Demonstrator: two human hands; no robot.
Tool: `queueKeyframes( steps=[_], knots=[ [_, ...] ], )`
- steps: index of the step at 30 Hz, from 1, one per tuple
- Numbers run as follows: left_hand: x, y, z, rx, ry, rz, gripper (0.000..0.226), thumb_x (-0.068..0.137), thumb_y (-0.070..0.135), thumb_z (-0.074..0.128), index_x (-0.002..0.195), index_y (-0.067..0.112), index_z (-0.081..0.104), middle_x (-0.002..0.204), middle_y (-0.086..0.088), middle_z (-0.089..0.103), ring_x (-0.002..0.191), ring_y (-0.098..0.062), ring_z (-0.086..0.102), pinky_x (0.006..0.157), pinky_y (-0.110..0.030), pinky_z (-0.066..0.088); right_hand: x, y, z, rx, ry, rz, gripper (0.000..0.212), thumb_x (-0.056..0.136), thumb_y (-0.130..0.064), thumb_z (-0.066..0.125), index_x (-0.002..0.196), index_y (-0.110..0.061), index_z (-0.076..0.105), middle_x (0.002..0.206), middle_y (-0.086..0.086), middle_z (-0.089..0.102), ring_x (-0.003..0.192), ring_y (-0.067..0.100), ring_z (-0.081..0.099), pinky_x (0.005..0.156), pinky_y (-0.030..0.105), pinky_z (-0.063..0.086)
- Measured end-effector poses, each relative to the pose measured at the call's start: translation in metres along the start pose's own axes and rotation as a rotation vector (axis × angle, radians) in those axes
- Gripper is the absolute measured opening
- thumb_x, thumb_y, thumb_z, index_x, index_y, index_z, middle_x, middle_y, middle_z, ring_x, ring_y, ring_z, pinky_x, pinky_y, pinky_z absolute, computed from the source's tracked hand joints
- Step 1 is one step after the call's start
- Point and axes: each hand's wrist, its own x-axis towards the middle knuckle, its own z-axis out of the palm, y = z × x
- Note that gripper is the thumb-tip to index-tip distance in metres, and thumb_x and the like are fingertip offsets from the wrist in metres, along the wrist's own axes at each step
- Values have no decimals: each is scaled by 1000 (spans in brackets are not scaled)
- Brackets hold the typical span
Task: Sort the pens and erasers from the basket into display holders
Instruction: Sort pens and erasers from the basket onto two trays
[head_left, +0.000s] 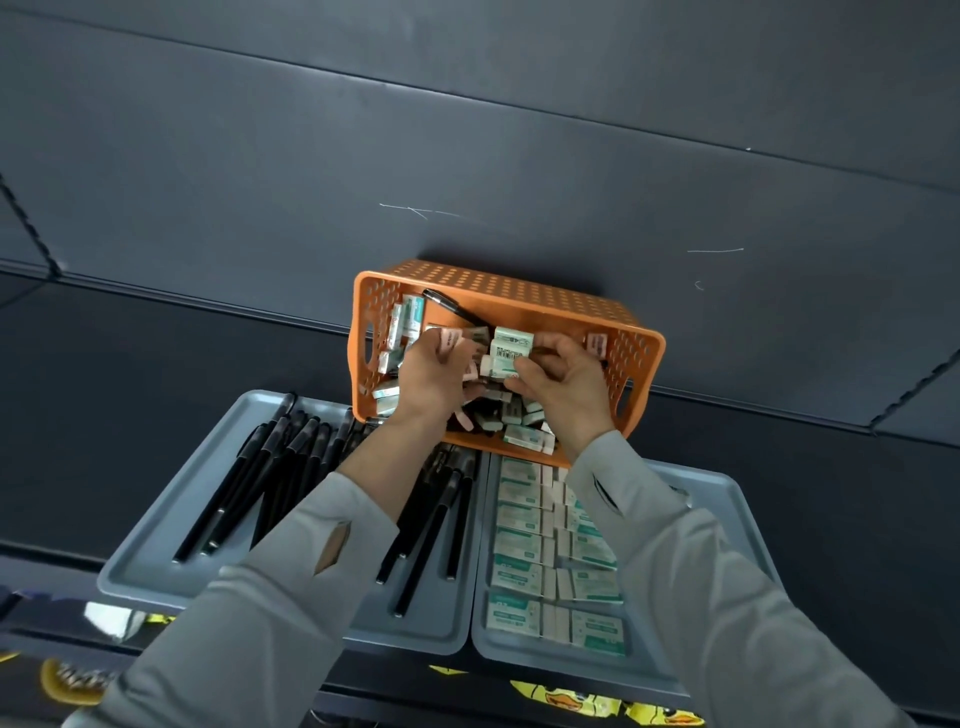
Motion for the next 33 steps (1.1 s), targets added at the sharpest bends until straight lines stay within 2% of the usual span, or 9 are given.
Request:
queueKeyframes(
  steps=[4, 9, 13, 16, 19, 23, 26, 30, 33],
  knots=[
    [1, 3, -8, 170, -22, 104, 12, 96, 14, 57, 106, 9, 62, 101, -8, 68, 86, -20, 69, 67, -39, 61, 5, 2, 4, 3, -28, 8, 25, 91, -2, 62, 115, -9, 58, 106, 7, 70, 87, 14, 72, 80, 28, 59],
    [-1, 16, -13, 84, -55, 75, 17, 99, 13, 52, 113, 8, 60, 99, -4, 67, 78, -11, 65, 56, -22, 56, 8, -1, 11, 57, -27, -5, 28, 91, -4, 63, 119, -5, 57, 113, 11, 68, 93, 17, 71, 79, 26, 58],
    [-8, 25, -15, -195, -173, -109, 23, 98, 29, 52, 110, 11, 59, 106, -8, 68, 92, -15, 67, 74, -25, 58, 9, -4, 14, -11, -45, -34, 26, 93, -11, 63, 118, -7, 61, 112, 6, 69, 91, 15, 71, 80, 24, 57],
    [-11, 20, -18, -161, -303, -97, 36, 89, 37, 62, 112, 10, 58, 113, -8, 66, 101, -18, 67, 82, -27, 57, 5, -4, 13, -127, -85, -62, 25, 94, -15, 62, 117, -10, 66, 108, 3, 72, 89, 14, 72, 78, 23, 56],
    [-17, 12, -17, -203, -293, -58, 28, 89, 24, 65, 111, 7, 60, 100, -6, 70, 87, -13, 71, 73, -25, 57, -1, -3, 8, -140, -128, -54, 24, 95, -18, 59, 116, -10, 69, 104, 4, 74, 89, 14, 72, 78, 22, 55],
    [-28, 5, -14, -147, -272, -14, 20, 86, 18, 70, 104, 12, 64, 94, -7, 71, 81, -14, 71, 74, -27, 57, -11, -1, -3, 28, -146, 105, 29, 98, -28, 55, 113, -8, 69, 108, 6, 73, 102, 19, 69, 90, 31, 55],
    [-41, 4, -10, -105, -245, 15, 16, 83, 15, 73, 96, 20, 65, 75, 2, 66, 61, -6, 65, 65, -22, 55, -20, -5, -13, 80, -90, 164, 20, 94, -22, 61, 106, -9, 70, 104, 5, 73, 100, 18, 68, 85, 28, 55],
    [-60, -1, -4, -72, -254, 78, 18, 83, 9, 72, 94, 23, 66, 56, 13, 63, 53, -1, 59, 66, -24, 59, -36, -5, -27, 20, -15, 46, 6, 91, -11, 64, 89, -14, 69, 87, -1, 70, 82, 11, 63, 72, 20, 51],
    [-75, -4, 5, -10, -261, 110, 25, 83, 8, 72, 105, 18, 67, 70, 8, 68, 54, 0, 59, 63, -21, 58, -48, 1, -41, -71, 1, -84, 13, 91, -4, 62, 86, -14, 68, 87, 0, 69, 81, 10, 63, 80, 25, 53]
  ],
)
